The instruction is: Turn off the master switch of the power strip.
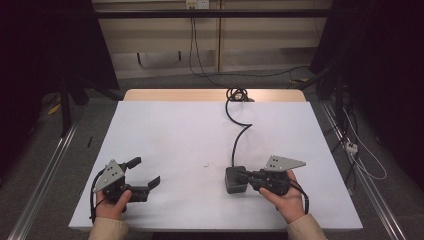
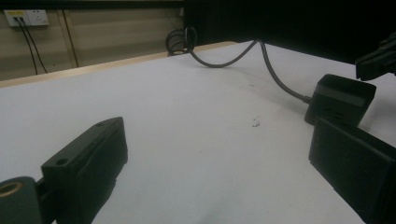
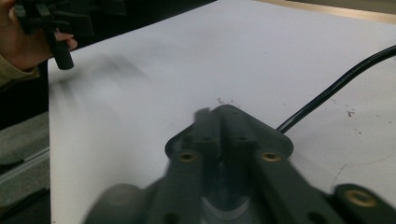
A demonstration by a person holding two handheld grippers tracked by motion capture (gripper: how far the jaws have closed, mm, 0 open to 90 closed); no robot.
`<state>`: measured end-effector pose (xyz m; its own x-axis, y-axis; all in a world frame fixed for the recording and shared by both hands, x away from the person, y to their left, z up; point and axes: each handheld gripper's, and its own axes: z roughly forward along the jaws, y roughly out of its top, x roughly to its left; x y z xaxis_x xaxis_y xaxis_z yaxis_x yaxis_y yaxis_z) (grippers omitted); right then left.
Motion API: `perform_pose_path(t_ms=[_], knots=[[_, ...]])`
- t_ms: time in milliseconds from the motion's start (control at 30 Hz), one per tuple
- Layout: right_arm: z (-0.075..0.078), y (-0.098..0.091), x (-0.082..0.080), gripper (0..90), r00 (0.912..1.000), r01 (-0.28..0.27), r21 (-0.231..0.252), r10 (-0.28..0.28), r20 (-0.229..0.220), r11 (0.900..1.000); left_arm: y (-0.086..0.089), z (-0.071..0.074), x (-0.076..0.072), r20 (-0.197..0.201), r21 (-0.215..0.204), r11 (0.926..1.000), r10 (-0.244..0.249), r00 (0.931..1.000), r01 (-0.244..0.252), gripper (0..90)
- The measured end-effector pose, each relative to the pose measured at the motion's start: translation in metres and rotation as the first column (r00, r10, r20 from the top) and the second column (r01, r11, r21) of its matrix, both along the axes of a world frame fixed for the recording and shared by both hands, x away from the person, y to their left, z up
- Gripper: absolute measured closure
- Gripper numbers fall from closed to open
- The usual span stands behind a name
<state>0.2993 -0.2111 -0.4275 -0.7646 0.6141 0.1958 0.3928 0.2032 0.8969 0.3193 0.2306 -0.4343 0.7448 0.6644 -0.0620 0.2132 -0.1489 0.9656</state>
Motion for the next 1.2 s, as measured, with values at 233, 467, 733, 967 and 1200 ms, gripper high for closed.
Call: perform_pose_path(t_ms=[233, 467, 733, 967, 1200], knots=[[0.0029, -0.0003, 0.0008, 67.5, 0.9999, -0.005, 0.009, 0.005, -0.011, 0.9999, -0.0006, -0.0005, -0.0001, -0.002, -0.005, 1.0000, 0.001, 1.0000, -0.001, 4.2], [0.0027, 0.0010, 0.0014, 50.6, 0.9997, 0.006, 0.002, -0.006, -0.025, 1.0000, 0.0006, 0.0000, 0.0000, 0.002, -0.004, 1.0000, -0.001, 1.0000, 0.001, 4.2], [0.0036, -0.0006, 0.0026, 36.1, 0.9993, -0.001, 0.020, 0.002, -0.036, 0.9998, 0.0010, 0.0001, -0.0001, 0.004, -0.003, 1.0000, -0.001, 1.0000, 0.001, 4.2], [0.0024, -0.0007, 0.0039, 25.0, 0.9987, -0.013, 0.010, 0.013, -0.049, 0.9999, 0.0006, 0.0000, -0.0004, 0.004, -0.003, 1.0000, -0.003, 1.0000, 0.003, 4.2], [0.0025, -0.0038, 0.0039, 18.8, 0.9987, -0.026, 0.011, 0.027, -0.044, 0.9996, 0.0008, 0.0003, -0.0004, 0.003, -0.002, 1.0000, -0.001, 1.0000, 0.001, 4.2]])
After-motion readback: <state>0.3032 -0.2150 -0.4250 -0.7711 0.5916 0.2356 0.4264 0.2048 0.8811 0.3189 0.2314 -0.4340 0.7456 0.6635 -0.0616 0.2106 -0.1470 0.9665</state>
